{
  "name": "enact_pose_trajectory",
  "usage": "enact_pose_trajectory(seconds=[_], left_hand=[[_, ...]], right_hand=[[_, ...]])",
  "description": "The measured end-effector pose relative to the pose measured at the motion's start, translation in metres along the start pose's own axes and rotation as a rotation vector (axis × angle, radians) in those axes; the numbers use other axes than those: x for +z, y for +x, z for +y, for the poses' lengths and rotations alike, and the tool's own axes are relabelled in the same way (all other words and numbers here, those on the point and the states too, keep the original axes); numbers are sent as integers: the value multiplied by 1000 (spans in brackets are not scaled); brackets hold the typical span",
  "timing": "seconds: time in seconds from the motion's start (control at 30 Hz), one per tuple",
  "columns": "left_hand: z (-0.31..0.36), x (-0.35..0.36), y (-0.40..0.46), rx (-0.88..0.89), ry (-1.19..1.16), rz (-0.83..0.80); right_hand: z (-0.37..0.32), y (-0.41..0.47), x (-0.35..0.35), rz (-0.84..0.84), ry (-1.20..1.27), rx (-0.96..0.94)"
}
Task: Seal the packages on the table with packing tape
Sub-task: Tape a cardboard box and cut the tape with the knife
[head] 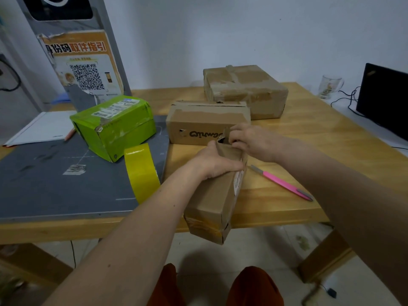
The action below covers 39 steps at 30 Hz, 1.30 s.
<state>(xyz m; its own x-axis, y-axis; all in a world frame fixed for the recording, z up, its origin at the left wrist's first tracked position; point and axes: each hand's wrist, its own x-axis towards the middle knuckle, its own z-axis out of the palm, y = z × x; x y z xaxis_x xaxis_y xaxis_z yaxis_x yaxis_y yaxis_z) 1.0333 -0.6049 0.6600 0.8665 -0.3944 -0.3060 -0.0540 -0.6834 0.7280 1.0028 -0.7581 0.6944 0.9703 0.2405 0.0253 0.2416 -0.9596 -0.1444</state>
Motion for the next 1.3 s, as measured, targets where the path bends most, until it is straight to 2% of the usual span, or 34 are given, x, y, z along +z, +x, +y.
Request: enact_pose_trajectory(seconds=[0.1, 0.2, 0.27, 0.47, 0.63, 0.77, 0.87, 0.97, 1.2, 1.3], left_hand=[[0, 0, 0, 7, 7, -2], [0, 0, 2, -1, -3, 0], [0, 1, 2, 0, 2, -1], [2, 3, 3, -10, 20, 9], [3, 3, 3, -21, 26, 9], [2, 1, 3, -22, 31, 14], [4, 1, 0, -15, 35, 9], [5, 2, -2, -19, 42, 21], [6, 1, -5, -21, 31, 15], [5, 1, -4, -20, 28, 19]], right_hand=[[2, -1, -2, 54, 45, -14], [1, 1, 0, 222, 126, 37], [-5, 9, 3, 315, 38, 30], [-23, 49, 4, 231, -438, -89], [-26, 56, 7, 182, -528, -92], [-19, 52, 12, 255, -389, -96], [-13, 47, 19, 395, -205, 35], [-10, 43, 24, 465, -92, 164], [-9, 28, 27, 445, 82, 45], [-6, 19, 23, 414, 213, 59]])
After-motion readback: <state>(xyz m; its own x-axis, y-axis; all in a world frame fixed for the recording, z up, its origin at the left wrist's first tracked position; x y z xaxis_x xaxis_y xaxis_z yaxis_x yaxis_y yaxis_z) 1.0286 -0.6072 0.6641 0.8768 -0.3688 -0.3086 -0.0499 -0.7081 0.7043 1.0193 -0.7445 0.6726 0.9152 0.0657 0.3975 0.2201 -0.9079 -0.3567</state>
